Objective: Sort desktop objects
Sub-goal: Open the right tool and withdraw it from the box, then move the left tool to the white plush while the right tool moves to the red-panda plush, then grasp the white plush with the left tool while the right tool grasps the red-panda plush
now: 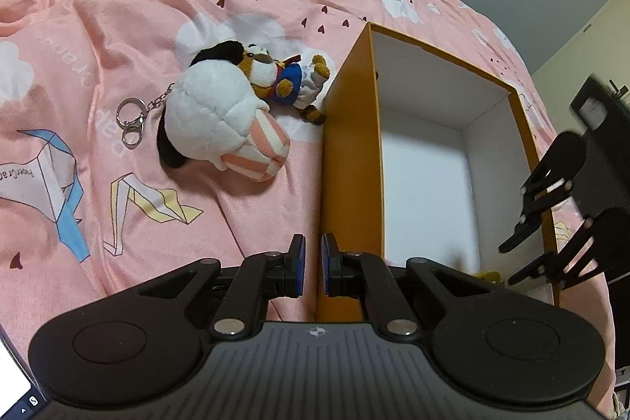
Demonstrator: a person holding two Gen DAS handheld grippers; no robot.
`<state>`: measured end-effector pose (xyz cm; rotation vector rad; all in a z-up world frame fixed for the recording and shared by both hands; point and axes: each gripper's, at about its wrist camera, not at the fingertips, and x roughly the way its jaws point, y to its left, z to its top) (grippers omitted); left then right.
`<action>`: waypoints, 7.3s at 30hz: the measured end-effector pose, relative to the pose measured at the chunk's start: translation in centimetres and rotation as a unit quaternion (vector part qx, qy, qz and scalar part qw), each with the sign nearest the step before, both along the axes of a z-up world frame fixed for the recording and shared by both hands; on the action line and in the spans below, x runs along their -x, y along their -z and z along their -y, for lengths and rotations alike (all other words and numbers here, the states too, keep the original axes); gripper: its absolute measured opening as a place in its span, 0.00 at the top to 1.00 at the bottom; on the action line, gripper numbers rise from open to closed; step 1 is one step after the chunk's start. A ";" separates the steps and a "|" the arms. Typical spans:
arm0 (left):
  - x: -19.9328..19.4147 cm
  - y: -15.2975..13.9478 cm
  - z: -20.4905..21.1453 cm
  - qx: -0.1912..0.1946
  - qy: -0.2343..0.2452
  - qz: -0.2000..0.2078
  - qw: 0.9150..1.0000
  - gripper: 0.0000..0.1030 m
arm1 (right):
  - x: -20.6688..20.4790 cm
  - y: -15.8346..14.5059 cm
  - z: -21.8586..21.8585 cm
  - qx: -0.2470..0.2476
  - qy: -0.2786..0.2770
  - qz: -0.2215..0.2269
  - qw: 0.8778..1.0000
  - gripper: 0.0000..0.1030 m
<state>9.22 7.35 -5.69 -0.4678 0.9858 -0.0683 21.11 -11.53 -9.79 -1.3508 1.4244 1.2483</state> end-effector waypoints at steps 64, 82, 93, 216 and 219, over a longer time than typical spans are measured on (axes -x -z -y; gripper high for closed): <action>2.2 -3.6 -4.7 -0.039 -0.098 0.053 0.993 0.64 | 0.9 -7.3 -10.1 -0.347 0.170 0.225 0.895 0.43; -6.4 0.6 -5.8 0.055 -0.183 0.011 0.982 0.54 | -6.0 -3.3 -15.7 -0.296 0.150 0.256 0.908 0.82; -6.3 3.0 -6.7 0.002 -0.176 -0.037 0.984 0.56 | -5.1 -1.5 -17.0 -0.296 0.079 0.227 0.924 0.82; -0.7 5.7 -10.2 0.063 -0.257 -0.093 0.960 0.33 | -8.8 2.7 -19.0 -0.187 0.216 0.001 0.958 0.60; -0.9 6.2 -10.1 0.071 -0.267 -0.098 0.956 0.30 | -8.3 2.8 -19.0 -0.188 0.219 0.017 0.957 0.60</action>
